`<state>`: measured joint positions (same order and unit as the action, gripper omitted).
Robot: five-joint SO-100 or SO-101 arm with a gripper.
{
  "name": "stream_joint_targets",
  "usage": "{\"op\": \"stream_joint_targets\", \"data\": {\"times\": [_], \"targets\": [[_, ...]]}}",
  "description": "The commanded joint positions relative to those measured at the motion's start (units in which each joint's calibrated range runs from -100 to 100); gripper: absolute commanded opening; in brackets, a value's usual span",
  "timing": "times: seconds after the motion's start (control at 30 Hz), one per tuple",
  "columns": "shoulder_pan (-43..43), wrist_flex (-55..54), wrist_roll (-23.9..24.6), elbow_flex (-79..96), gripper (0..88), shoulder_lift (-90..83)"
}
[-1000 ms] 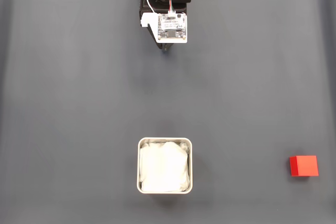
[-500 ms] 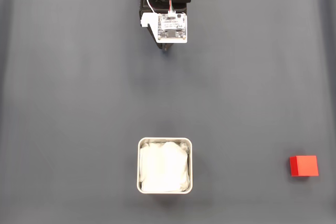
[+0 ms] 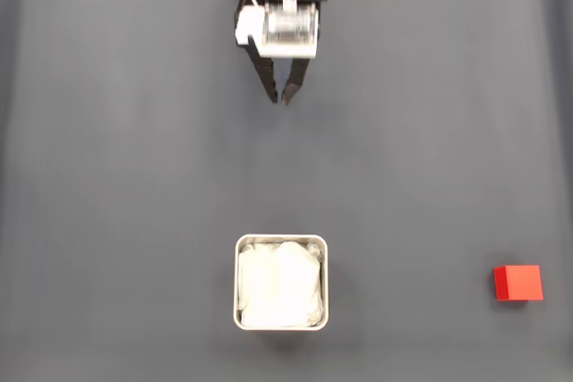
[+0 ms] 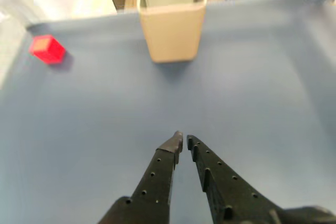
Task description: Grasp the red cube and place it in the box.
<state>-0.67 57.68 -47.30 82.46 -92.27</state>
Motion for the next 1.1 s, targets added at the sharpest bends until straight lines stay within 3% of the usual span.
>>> {"op": "stream_joint_targets", "data": {"times": [0.0, 0.33, 0.53, 1.07], "targets": [[0.2, -2.0, -0.5, -19.6, 0.0, 8.6], [0.2, 0.4, -1.9, -45.3, 0.2, 23.5], [0.3, 8.8, -2.5, -55.9, 0.0, 31.2], [0.7, 11.6, -3.7, -57.6, 0.0, 38.5]]}}
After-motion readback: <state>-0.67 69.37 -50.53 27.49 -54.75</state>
